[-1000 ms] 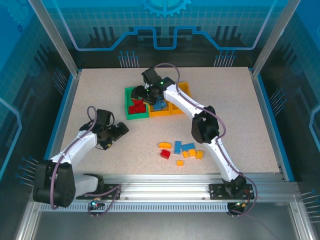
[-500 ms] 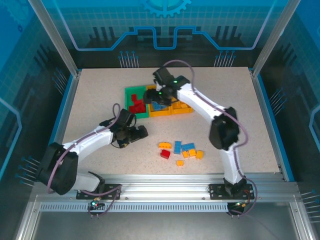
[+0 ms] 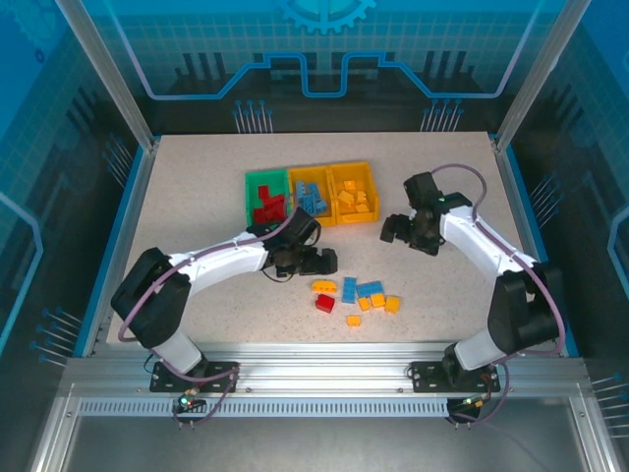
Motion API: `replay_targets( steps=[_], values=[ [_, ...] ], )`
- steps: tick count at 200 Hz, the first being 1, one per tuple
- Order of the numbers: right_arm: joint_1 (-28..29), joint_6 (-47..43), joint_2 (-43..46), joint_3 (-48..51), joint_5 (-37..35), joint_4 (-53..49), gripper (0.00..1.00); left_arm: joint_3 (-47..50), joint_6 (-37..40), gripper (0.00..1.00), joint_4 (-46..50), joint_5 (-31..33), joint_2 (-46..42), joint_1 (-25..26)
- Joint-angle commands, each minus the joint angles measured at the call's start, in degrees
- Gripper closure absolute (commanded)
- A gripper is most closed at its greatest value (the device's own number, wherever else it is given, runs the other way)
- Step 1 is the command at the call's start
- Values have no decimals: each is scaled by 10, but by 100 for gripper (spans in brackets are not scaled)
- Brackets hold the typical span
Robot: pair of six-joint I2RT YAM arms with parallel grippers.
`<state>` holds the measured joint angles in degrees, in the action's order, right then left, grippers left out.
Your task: Sort the legos into containers by color
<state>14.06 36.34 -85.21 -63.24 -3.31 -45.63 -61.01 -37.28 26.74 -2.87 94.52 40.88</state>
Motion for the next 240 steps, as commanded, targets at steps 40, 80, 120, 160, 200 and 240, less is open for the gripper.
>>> replay_targets(
  steps=[40,80,120,160,200,240],
  values=[
    [-45,-8,58,40,0,-1,11,-48,-2,1,105,23,55,40],
    [-47,-6,60,58,7,10,11,-41,6,1,107,40,31,52],
    [-51,-13,61,62,4,8,11,-45,165,1,94,49,9,51],
    [-61,-14,75,68,0,5,11,-66,317,1,118,30,37,51],
    [-72,-14,89,77,1,3,11,-71,398,1,123,30,49,48],
    [-76,-14,91,77,5,2,11,-97,467,3,123,33,77,40]
  ],
)
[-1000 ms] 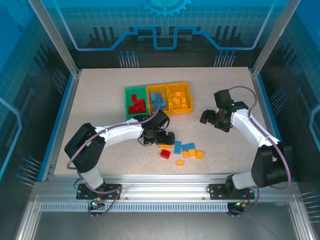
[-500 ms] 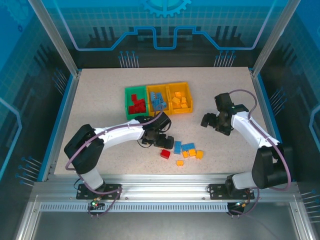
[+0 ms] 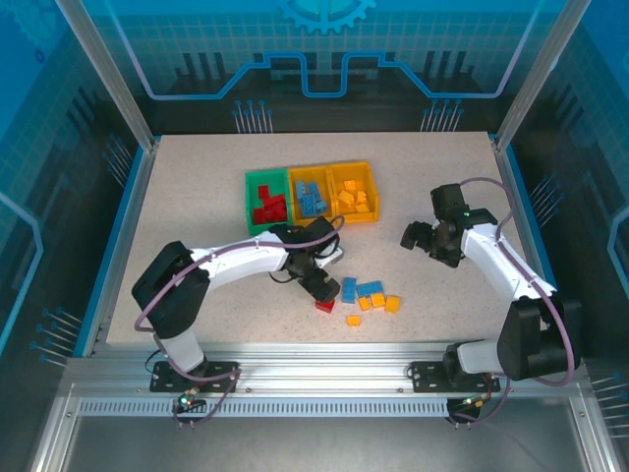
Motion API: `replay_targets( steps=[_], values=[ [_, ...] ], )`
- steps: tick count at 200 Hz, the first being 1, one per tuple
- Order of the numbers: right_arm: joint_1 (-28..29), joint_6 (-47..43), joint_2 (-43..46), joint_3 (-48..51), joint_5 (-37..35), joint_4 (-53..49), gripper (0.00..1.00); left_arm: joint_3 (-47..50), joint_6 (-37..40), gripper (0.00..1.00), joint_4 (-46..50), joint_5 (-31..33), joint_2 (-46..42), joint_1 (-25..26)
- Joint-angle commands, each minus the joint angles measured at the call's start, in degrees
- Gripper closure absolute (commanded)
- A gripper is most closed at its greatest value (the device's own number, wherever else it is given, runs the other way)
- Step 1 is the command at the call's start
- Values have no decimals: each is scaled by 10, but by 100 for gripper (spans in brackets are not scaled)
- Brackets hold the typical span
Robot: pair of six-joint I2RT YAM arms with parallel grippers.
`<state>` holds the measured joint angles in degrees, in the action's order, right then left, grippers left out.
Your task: Sort the legos into containers by color
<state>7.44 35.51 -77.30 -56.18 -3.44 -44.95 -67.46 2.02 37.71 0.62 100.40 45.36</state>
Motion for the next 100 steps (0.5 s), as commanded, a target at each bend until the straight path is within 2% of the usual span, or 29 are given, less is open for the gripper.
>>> replay_targets(
  steps=[1,55,100],
  values=[
    [-10,-5,12,6,6,-5,11,-34,76,3,14,-2,20,-5],
    [-17,-8,14,9,7,-6,10,-60,126,9,25,-18,55,-16],
    [-27,-10,15,15,13,-3,10,-29,156,10,15,-37,35,-20]
  ],
)
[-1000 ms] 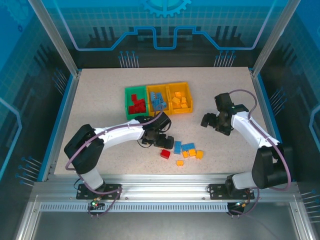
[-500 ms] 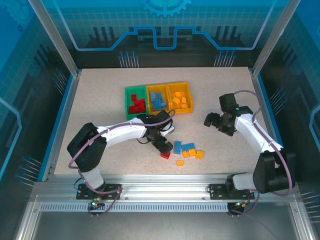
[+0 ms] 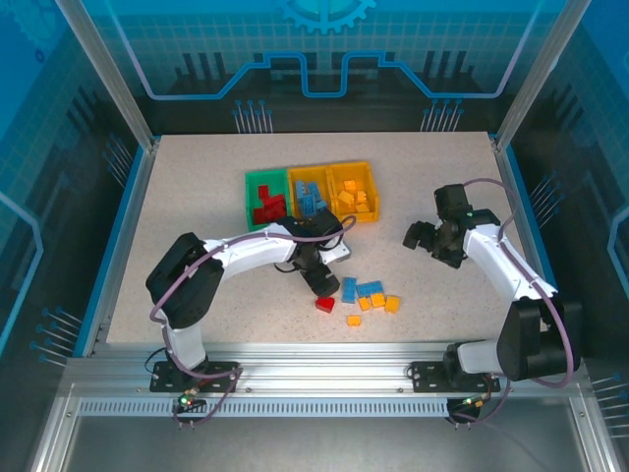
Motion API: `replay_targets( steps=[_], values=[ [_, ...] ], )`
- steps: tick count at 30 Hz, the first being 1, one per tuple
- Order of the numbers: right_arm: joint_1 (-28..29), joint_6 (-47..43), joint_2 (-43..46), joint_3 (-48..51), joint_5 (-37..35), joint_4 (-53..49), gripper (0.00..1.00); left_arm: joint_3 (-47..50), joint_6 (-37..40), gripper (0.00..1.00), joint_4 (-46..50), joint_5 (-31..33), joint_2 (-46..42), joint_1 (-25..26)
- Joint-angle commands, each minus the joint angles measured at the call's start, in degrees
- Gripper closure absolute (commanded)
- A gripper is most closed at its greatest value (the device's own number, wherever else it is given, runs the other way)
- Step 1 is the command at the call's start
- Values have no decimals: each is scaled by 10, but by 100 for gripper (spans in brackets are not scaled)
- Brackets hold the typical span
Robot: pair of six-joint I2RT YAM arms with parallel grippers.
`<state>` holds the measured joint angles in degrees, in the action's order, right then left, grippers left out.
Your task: Sort the legos into containers by color
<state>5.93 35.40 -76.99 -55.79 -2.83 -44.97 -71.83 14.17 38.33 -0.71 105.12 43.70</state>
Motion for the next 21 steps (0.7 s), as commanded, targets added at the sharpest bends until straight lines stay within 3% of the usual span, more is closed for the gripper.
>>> replay_targets(
  steps=[1,12,21],
  values=[
    [-12,-9,12,11,8,-3,10,15,35,10,8,-24,-13,-3],
    [-11,-15,20,19,13,-10,11,33,49,10,-2,-62,-52,-4],
    [-11,-12,31,32,10,-13,10,25,68,13,8,-75,-22,-3]
  ],
)
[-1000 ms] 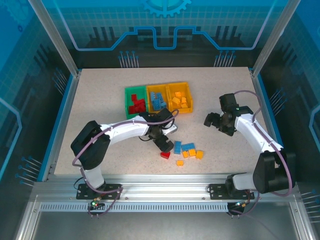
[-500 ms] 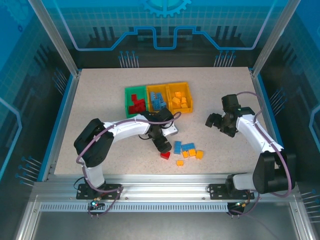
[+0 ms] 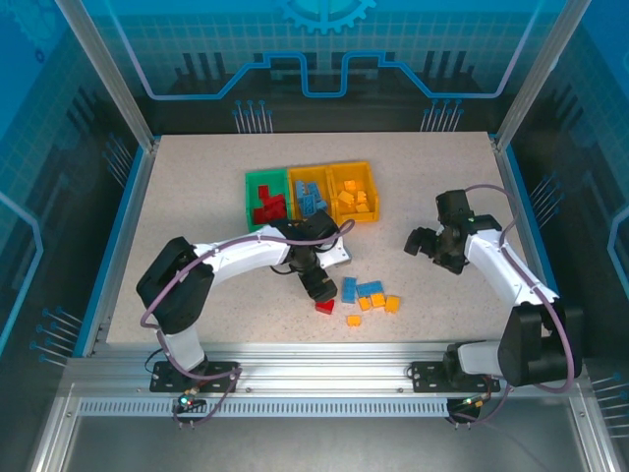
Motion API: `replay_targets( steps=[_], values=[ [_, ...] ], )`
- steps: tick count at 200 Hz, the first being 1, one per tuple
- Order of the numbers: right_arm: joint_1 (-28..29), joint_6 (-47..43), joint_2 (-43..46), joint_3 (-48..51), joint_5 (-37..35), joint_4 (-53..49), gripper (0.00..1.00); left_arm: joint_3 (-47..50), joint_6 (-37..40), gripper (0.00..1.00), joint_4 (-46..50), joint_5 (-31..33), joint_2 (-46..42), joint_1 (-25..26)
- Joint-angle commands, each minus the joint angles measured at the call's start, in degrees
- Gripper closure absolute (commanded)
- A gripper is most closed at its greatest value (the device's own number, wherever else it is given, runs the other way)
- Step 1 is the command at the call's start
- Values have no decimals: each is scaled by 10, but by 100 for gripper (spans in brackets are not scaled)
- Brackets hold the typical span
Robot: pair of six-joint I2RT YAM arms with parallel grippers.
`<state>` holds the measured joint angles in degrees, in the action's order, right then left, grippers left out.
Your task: Sort the legos into containers by color
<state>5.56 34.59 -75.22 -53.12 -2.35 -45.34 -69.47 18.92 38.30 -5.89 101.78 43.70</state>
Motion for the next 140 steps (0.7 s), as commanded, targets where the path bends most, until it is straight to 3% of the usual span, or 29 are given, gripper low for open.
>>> replay_targets(
  steps=[1,99,140],
  values=[
    [-9,-5,13,5,4,-9,11,1,23,12,8,-26,10,-3],
    [-9,-8,-2,0,1,-6,10,-19,49,13,13,5,50,-4],
    [-9,-7,-8,0,1,-4,10,-38,48,18,13,1,72,-3]
  ],
)
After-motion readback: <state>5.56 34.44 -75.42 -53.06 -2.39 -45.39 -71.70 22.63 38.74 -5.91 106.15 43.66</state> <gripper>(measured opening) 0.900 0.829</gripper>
